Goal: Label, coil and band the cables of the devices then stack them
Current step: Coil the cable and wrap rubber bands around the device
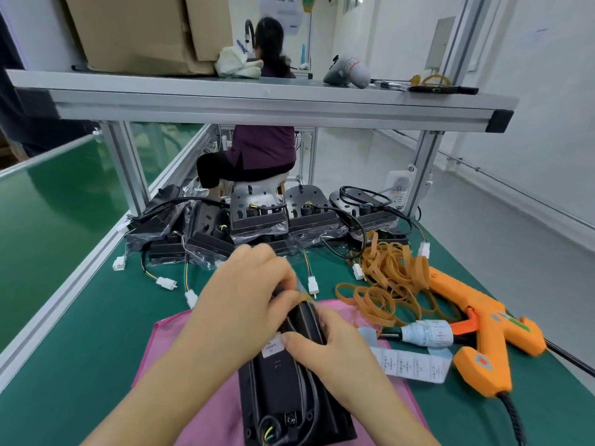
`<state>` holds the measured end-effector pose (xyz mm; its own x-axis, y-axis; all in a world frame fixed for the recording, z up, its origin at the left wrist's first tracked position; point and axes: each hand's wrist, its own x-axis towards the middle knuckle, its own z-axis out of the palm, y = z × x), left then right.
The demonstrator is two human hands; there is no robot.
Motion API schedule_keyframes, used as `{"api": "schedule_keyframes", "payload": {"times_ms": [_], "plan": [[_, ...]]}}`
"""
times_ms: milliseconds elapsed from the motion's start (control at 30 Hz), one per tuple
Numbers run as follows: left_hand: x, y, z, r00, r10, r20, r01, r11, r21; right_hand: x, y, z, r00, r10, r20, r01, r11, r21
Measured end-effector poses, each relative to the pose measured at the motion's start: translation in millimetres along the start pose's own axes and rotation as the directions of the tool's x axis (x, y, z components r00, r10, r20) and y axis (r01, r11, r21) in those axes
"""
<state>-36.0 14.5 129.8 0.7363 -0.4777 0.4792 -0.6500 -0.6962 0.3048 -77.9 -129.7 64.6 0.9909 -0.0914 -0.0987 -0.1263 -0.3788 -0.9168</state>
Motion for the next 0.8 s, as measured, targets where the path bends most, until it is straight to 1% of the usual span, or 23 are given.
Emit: {"api": "schedule_keyframes", "payload": {"times_ms": [33, 67, 133, 167, 200, 233, 267, 300, 333, 367, 400, 433, 467, 500, 533, 567, 600, 667, 700, 733, 767, 800], "plan": [[4.8, 1.6, -0.9, 0.999, 0.035, 0.006, -0.035, 0.999, 0.012, 0.2, 0.4, 1.7, 1.000, 0.008, 0.007, -0.008, 1.000, -0.006], [9.6, 3.1, -0.2, 0.997, 0.059, 0.048, -0.063, 0.995, 0.072, 0.5, 1.1, 3.3, 1.000, 0.017, 0.010, -0.017, 1.000, -0.005], [18.7, -0.9, 4.2, 0.993, 0.031, 0.118, -0.061, 0.964, 0.260, 0.6, 3.0, 4.0, 0.999, 0.043, 0.009, -0.043, 0.999, 0.033], [20.7, -5.3, 6.3, 0.993, 0.014, 0.116, -0.049, 0.951, 0.307, 0.7, 4.4, 3.2, 0.999, 0.053, 0.013, -0.054, 0.996, 0.078], [22.3, -10.4, 7.3, 0.997, 0.005, 0.079, -0.028, 0.956, 0.293, 0.7, 6.4, 1.8, 0.998, 0.059, 0.023, -0.061, 0.988, 0.144], [22.6, -14.7, 6.5, 1.000, -0.020, 0.024, 0.014, 0.975, 0.223, 0.8, 8.9, 0.0, 0.997, 0.073, 0.032, -0.079, 0.971, 0.224], [20.7, -20.5, 5.8, 0.996, -0.079, -0.035, 0.082, 0.992, 0.096, 1.3, 11.7, -2.0, 0.994, 0.101, 0.042, -0.109, 0.945, 0.308], [16.7, -27.8, 6.4, 0.980, -0.188, -0.062, 0.184, 0.981, -0.068, 1.9, 14.5, -3.7, 0.991, 0.122, 0.055, -0.134, 0.911, 0.391], [10.1, -35.1, 7.7, 0.947, -0.321, -0.032, 0.304, 0.922, -0.241, 2.7, 16.2, -4.7, 0.988, 0.137, 0.067, -0.152, 0.870, 0.469], [2.1, -40.7, 9.9, 0.894, -0.447, 0.038, 0.426, 0.818, -0.386, 2.7, 17.6, -5.5, 0.985, 0.147, 0.086, -0.170, 0.822, 0.544], [-6.8, -43.2, 11.4, 0.823, -0.552, 0.136, 0.539, 0.682, -0.495, 2.7, 18.3, -6.1, 0.983, 0.152, 0.099, -0.181, 0.772, 0.609], [-15.9, -43.9, 14.8, 0.756, -0.608, 0.245, 0.612, 0.522, -0.594, 2.5, 18.2, -6.3, 0.982, 0.148, 0.115, -0.186, 0.710, 0.679], [-24.4, -42.1, 19.1, 0.697, -0.618, 0.362, 0.654, 0.342, -0.675, 1.5, 17.8, -5.8, 0.982, 0.138, 0.131, -0.190, 0.651, 0.735], [-31.8, -37.1, 22.4, 0.652, -0.589, 0.478, 0.675, 0.164, -0.719, 0.1, 15.6, -4.9, 0.980, 0.116, 0.161, -0.198, 0.601, 0.774], [-38.5, -30.0, 24.0, 0.614, -0.538, 0.577, 0.691, 0.014, -0.722, -1.6, 13.7, -3.4, 0.978, 0.093, 0.186, -0.206, 0.560, 0.803], [-45.3, -25.2, 26.6, 0.604, -0.500, 0.621, 0.684, -0.076, -0.726, -2.7, 13.5, -0.5, 0.974, 0.067, 0.218, -0.222, 0.501, 0.836], [-51.5, -22.5, 31.0, 0.618, -0.492, 0.613, 0.660, -0.098, -0.745, -3.5, 14.4, 1.3, 0.969, 0.052, 0.243, -0.240, 0.441, 0.865], [-59.8, -19.8, 31.2, 0.679, -0.480, 0.555, 0.595, -0.082, -0.799, -3.7, 18.0, 6.4, 0.953, -0.015, 0.303, -0.282, 0.319, 0.905], [-63.3, -20.0, 29.9, 0.724, -0.409, 0.556, 0.569, -0.100, -0.816, -5.4, 16.7, 7.4, 0.942, -0.046, 0.332, -0.305, 0.293, 0.906], [-65.2, -20.1, 27.1, 0.757, -0.346, 0.554, 0.564, -0.081, -0.822, -7.0, 12.2, 9.6, 0.949, -0.015, 0.316, -0.296, 0.307, 0.905], [-65.2, -19.3, 26.0, 0.779, -0.327, 0.535, 0.561, -0.017, -0.828, -7.7, 8.9, 12.2, 0.952, -0.022, 0.305, -0.282, 0.321, 0.904], [-64.7, -17.3, 25.4, 0.790, -0.343, 0.508, 0.559, 0.061, -0.827, -6.6, 7.2, 16.5, 0.950, -0.079, 0.301, -0.267, 0.291, 0.919]]}}
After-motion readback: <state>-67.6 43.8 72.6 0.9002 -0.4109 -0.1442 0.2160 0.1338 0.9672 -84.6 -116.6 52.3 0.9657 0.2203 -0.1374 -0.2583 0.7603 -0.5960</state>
